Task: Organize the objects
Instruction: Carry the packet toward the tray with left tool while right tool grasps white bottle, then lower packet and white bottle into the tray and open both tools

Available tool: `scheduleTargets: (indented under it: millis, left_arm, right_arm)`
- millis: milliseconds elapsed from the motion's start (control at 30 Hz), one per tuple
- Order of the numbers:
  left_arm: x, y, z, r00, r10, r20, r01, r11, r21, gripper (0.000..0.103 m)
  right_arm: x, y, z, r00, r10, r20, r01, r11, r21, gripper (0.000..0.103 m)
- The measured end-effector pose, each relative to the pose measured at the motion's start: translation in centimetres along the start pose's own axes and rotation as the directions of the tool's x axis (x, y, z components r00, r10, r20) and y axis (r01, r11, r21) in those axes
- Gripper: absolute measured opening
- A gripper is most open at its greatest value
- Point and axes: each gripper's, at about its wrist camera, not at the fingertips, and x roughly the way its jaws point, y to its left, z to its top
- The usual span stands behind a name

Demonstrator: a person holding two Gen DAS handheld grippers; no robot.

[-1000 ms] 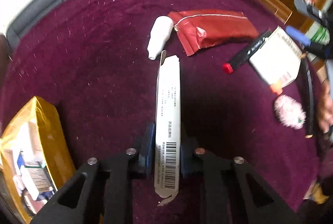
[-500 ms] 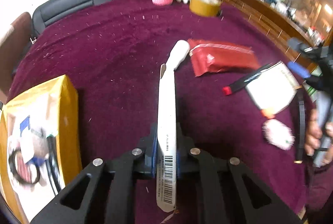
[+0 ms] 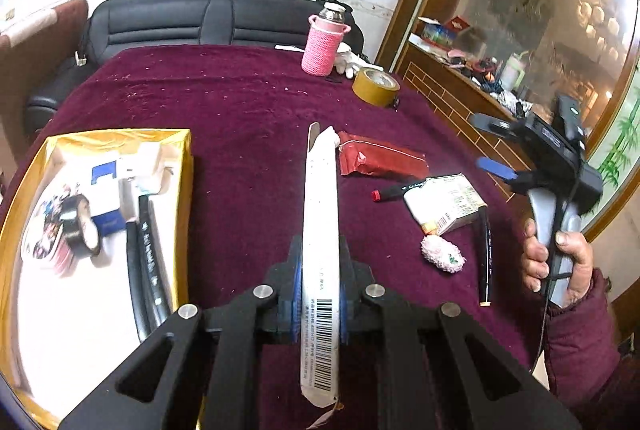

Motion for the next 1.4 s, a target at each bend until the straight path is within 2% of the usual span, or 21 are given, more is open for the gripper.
scheduleTargets:
  millis: [67,200,300,433,467,600,667,733,800,867,900,967,1167,1267,1400]
  left_arm:
    - [-0.8,0.4,-0.5,1.0,0.009,0.012,-0.009,1.0,-0.007,0.013]
    - [-2.1,2.0,-1.5,0.999,0.035,0.013,-0.035,0.999,-0.026,0.013]
    - [-3.2,3.5,-2.3,0.998,0.061,0.024,-0.06,0.997,-0.042,0.013]
    - [-4.6,6.0,-3.1,0.998,0.055,0.043,-0.051,0.995,-0.091,0.013]
    - [-4.9,6.7,-3.2,0.997,0.054,0.049,-0.049,0.993,-0.104,0.013]
    - [-5.7,8.8,-3.7,0.996,0.054,0.067,-0.045,0.989,-0.139,0.013]
    - [-5.9,9.7,-3.9,0.996,0.056,0.072,-0.044,0.987,-0.153,0.013]
    - [-5.9,10.4,-4.1,0.996,0.052,0.074,-0.039,0.985,-0.168,0.013]
    - [-5.9,11.2,-4.2,0.996,0.052,0.072,-0.038,0.983,-0.181,0.013]
    - [-5.8,11.9,-4.3,0.997,0.052,0.064,-0.039,0.98,-0.194,0.013]
    - [-5.8,12.2,-4.4,0.997,0.053,0.061,-0.04,0.979,-0.2,0.013]
    - [-5.9,12.6,-4.5,0.997,0.055,0.057,-0.042,0.977,-0.209,0.013]
    - [-6.2,14.0,-5.0,0.995,0.087,0.051,-0.072,0.967,-0.243,0.013]
    - [-6.6,14.6,-5.3,0.993,0.107,0.048,-0.091,0.961,-0.26,0.013]
    - [-6.9,15.3,-5.8,0.99,0.141,0.032,-0.126,0.95,-0.287,0.013]
  right_arm:
    - [2.2,2.1,0.0,0.997,0.019,-0.076,-0.021,1.0,-0.02,0.103]
    - [7.7,5.3,-0.8,0.976,0.076,-0.203,-0.078,0.997,-0.002,0.103]
    - [11.4,6.6,-1.5,0.965,0.065,-0.253,-0.066,0.998,0.005,0.1]
    - [14.8,8.4,-2.0,0.957,0.02,-0.291,-0.032,0.999,-0.039,0.079]
    - [15.4,8.8,-2.0,0.954,0.004,-0.3,-0.019,0.999,-0.047,0.074]
    - [17.8,9.8,-2.0,0.942,-0.08,-0.326,0.057,0.995,-0.078,0.071]
    - [18.9,10.0,-2.0,0.932,-0.154,-0.329,0.128,0.987,-0.099,0.071]
    - [20.3,10.1,-2.0,0.91,-0.253,-0.329,0.221,0.966,-0.131,0.069]
    - [21.3,9.8,-1.9,0.897,-0.302,-0.323,0.272,0.953,-0.135,0.061]
    - [22.2,9.5,-1.9,0.881,-0.349,-0.319,0.318,0.937,-0.146,0.044]
    - [22.6,9.4,-1.9,0.874,-0.374,-0.312,0.342,0.927,-0.152,0.04]
    - [22.9,9.5,-1.7,0.87,-0.407,-0.28,0.371,0.912,-0.174,0.03]
    - [22.4,9.2,-1.8,0.886,-0.387,-0.256,0.348,0.919,-0.185,0.029]
    - [20.8,9.4,-2.1,0.912,-0.325,-0.25,0.29,0.942,-0.168,0.029]
    - [17.5,11.3,-2.8,0.952,-0.202,-0.231,0.166,0.972,-0.165,0.029]
